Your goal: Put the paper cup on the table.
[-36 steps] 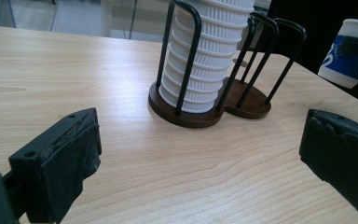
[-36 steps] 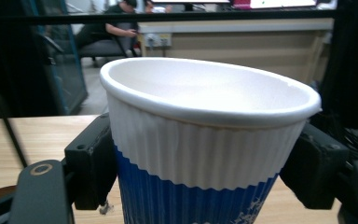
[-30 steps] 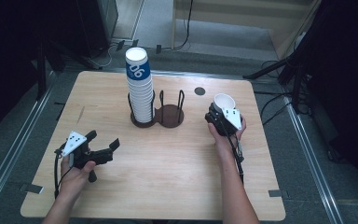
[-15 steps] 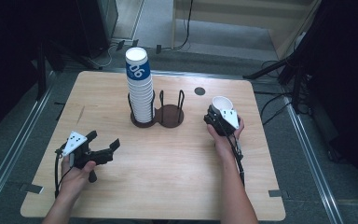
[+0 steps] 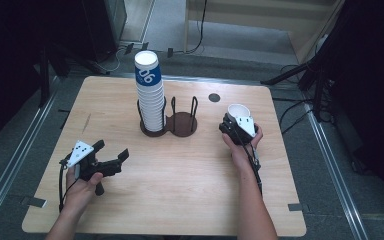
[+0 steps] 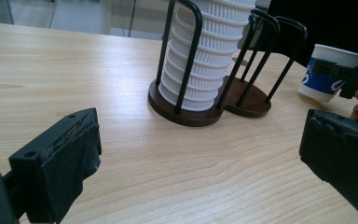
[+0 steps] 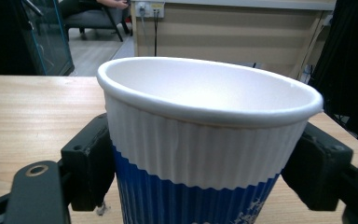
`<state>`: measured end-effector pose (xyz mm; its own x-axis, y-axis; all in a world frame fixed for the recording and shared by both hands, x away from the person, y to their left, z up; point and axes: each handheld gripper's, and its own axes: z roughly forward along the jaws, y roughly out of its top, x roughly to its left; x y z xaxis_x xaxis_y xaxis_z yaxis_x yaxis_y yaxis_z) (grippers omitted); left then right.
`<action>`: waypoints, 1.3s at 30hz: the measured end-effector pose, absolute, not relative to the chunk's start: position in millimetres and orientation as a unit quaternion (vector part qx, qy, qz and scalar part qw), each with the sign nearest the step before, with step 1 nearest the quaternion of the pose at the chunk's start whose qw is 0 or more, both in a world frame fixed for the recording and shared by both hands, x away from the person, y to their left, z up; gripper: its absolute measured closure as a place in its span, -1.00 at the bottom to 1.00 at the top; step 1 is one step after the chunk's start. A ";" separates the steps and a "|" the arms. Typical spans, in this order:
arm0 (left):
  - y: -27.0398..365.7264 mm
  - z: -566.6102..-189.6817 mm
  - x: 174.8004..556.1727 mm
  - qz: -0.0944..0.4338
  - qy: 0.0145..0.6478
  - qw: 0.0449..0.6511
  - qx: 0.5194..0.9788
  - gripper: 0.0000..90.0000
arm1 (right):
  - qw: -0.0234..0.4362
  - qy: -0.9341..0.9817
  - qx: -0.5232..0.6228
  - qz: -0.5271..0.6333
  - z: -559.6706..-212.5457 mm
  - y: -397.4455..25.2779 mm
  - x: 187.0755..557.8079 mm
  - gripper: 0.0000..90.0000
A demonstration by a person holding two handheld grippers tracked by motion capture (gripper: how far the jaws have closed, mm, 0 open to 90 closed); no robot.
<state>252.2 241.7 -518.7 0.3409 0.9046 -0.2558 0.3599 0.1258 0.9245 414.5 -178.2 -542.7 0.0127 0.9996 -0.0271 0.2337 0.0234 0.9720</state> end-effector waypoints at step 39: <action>244.2 -519.7 253.2 0.242 0.522 0.539 0.615 -1.00 | 0.371 0.588 0.574 0.433 -516.6 -182.7 405.9 -0.93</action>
<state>253.2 244.2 -519.7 0.3371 0.9033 -0.2652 0.3811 0.1266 0.9158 405.9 -182.7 -516.6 -0.0668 0.9959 0.0614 0.3528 -0.0340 0.9351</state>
